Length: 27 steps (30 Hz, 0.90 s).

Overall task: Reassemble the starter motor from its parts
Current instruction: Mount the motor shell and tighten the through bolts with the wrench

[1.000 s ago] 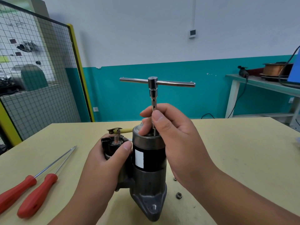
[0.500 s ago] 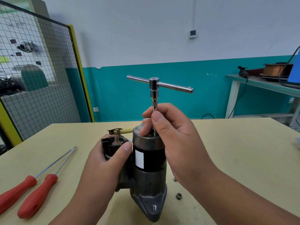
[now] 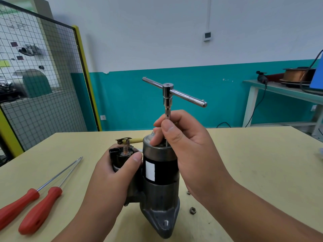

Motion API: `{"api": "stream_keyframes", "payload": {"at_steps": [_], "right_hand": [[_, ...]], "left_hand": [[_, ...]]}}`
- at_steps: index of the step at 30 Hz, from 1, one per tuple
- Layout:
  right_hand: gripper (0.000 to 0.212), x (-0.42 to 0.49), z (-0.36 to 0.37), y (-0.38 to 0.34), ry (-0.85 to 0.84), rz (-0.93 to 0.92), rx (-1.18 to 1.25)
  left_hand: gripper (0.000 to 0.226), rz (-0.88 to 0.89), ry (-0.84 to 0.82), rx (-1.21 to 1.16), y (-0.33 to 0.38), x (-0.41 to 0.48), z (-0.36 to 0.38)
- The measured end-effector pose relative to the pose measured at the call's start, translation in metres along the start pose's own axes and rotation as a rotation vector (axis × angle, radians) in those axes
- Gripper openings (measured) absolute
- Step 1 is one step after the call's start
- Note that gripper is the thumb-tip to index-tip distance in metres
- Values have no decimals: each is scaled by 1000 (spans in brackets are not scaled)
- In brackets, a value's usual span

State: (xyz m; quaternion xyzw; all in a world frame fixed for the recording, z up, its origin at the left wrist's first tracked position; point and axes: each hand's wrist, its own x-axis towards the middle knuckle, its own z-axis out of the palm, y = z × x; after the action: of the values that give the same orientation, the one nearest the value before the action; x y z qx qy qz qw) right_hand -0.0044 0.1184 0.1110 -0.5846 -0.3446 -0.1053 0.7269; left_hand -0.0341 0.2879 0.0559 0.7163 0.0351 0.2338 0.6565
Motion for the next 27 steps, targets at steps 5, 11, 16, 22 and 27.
{"api": "stream_keyframes", "payload": {"at_steps": [5, 11, 16, 22, 27], "right_hand": [[19, -1, 0, 0, 0, 4, -7], [22, -1, -1, 1, -1, 6, -43], [19, 0, 0, 0, -7, 1, -51], [19, 0, 0, 1, 4, -2, -52], [18, 0, 0, 0, 4, 0, -46]], "left_hand": [[49, 6, -7, 5, 0, 0, -1], [46, 15, -13, 10, -2, 1, -1], [47, 14, -12, -2, -3, 1, -1], [51, 15, -10, -4, -2, 0, -1], [48, 22, -7, 0, -1, 0, 0]]}}
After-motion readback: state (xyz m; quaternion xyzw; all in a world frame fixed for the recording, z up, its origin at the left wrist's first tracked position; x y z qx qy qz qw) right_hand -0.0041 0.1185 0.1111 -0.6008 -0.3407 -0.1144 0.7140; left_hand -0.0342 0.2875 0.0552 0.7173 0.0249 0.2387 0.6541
